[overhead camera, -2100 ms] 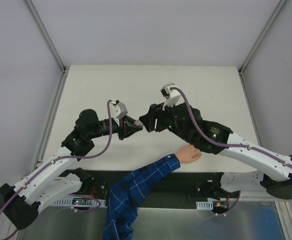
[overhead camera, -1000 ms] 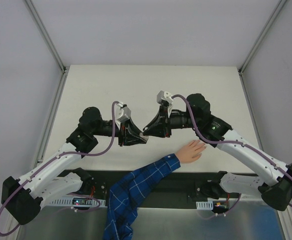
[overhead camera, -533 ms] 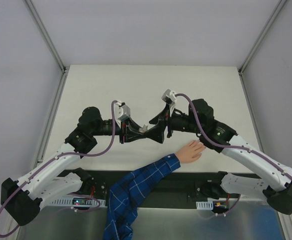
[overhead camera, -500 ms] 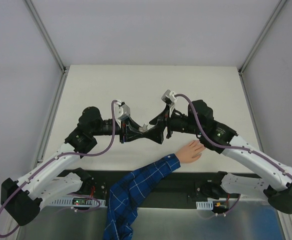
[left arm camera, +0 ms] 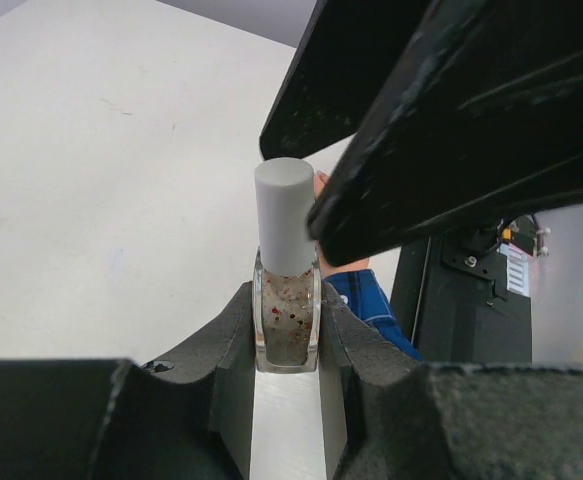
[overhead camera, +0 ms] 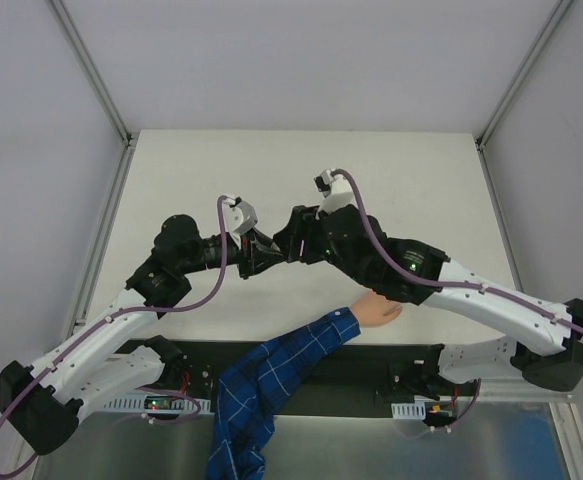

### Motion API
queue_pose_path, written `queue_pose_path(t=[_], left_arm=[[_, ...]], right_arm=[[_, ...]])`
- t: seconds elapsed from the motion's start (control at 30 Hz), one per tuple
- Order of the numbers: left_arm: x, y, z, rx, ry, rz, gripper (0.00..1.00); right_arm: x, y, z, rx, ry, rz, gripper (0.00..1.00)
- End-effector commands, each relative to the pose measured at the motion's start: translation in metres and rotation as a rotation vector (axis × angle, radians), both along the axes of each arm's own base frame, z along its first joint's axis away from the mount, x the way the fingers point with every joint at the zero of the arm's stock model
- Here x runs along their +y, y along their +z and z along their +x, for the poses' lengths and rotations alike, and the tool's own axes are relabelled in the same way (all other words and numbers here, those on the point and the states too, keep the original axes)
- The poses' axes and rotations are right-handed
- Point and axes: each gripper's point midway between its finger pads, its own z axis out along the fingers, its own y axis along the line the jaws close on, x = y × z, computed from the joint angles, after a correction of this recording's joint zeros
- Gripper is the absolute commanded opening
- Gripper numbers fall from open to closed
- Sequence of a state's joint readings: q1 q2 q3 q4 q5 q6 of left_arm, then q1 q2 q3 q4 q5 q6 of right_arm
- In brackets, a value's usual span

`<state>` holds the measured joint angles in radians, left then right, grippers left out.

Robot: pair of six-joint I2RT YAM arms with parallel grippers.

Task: Paint the nails

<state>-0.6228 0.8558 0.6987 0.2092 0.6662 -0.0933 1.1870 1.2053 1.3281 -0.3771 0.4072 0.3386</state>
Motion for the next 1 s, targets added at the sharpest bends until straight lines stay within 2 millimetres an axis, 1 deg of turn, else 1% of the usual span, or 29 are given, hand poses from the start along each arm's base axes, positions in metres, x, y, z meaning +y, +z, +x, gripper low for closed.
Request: queue_pose_path(t=[0.0,0.03,0.07,0.13,0.2,0.23,0.33,0.37,0.4,0.43,0.47,0.5,0.53,0.57,0.6,0.63,0.67,0.7,0.73,0.8,0.83,0.87,0.97], left_arm=[[0.001,0.026,0.002,-0.074,0.023,-0.044,0.0],[0.001,0.027,0.001,-0.075,0.022,-0.045,0.0],[0.002,0.027,0.002,-0.076,0.026,-0.046,0.0],[0.003,0.029,0.002,-0.081,0.031,-0.049,0.0],[0.003,0.03,0.001,-0.085,0.028,-0.051,0.0],[0.003,0.031,-0.001,-0.087,0.022,-0.054,0.0],[-0.001,0.031,-0.01,-0.087,-0.046,-0.057,0.0],[-0.003,0.033,-0.016,-0.089,-0.079,-0.06,0.0],[-0.003,0.034,-0.019,-0.09,-0.095,-0.061,0.0],[-0.004,0.035,-0.021,-0.096,-0.11,-0.065,0.0],[-0.004,0.036,-0.023,-0.098,-0.122,-0.067,0.0],[-0.005,0.036,-0.027,-0.097,-0.147,-0.069,0.0],[-0.005,0.037,-0.031,-0.103,-0.17,-0.074,0.0],[-0.006,0.038,-0.038,-0.108,-0.211,-0.078,0.0],[-0.007,0.039,-0.053,-0.11,-0.303,-0.083,0.0],[-0.007,0.039,-0.065,-0.109,-0.379,-0.089,0.0],[-0.006,0.043,-0.077,-0.113,-0.455,-0.104,0.0],[-0.003,0.041,-0.096,-0.095,-0.581,-0.102,0.0],[-0.002,0.042,-0.103,-0.087,-0.624,-0.103,0.0],[0.0,0.046,-0.108,-0.095,-0.649,-0.108,0.0],[-0.001,0.043,-0.105,-0.099,-0.629,-0.108,0.0],[-0.002,0.042,-0.103,-0.111,-0.609,-0.109,0.0],[-0.004,0.041,-0.094,-0.122,-0.552,-0.107,0.0]], right_arm=[[-0.001,0.011,0.017,-0.016,-0.152,-0.017,0.54],[0.004,0.005,0.019,-0.014,-0.154,-0.033,0.54],[0.007,0.004,0.018,-0.012,-0.152,-0.037,0.5],[0.011,-0.001,0.018,-0.004,-0.152,-0.052,0.48],[0.01,-0.011,0.018,0.004,-0.155,-0.068,0.46],[0.007,-0.012,0.019,-0.002,-0.16,-0.072,0.45],[0.002,-0.015,0.017,-0.031,-0.136,-0.08,0.36],[0.0,-0.014,0.017,-0.044,-0.129,-0.079,0.29],[-0.003,-0.008,0.015,-0.068,-0.112,-0.068,0.21],[-0.006,-0.015,0.016,-0.078,-0.1,-0.087,0.1],[-0.007,-0.013,0.016,-0.088,-0.089,-0.077,0.05],[-0.008,-0.008,0.011,-0.094,-0.048,-0.058,0.01],[-0.012,-0.019,0.014,-0.117,-0.011,-0.103,0.01],[-0.008,-0.015,0.013,-0.146,0.034,-0.081,0.01],[-0.004,-0.009,0.0,-0.169,0.155,-0.051,0.01],[-0.007,-0.011,0.002,-0.247,0.25,-0.089,0.01],[0.001,-0.018,-0.006,-0.305,0.377,-0.081,0.01],[0.012,-0.017,-0.05,-0.325,0.681,-0.007,0.0],[0.008,-0.02,-0.053,-0.372,0.784,-0.004,0.0],[0.009,-0.023,-0.066,-0.329,0.912,0.043,0.0],[0.007,-0.022,-0.061,-0.311,0.917,0.053,0.0],[0.009,-0.022,-0.06,-0.297,0.919,0.062,0.01],[0.014,-0.026,-0.054,-0.249,0.874,0.082,0.01]])
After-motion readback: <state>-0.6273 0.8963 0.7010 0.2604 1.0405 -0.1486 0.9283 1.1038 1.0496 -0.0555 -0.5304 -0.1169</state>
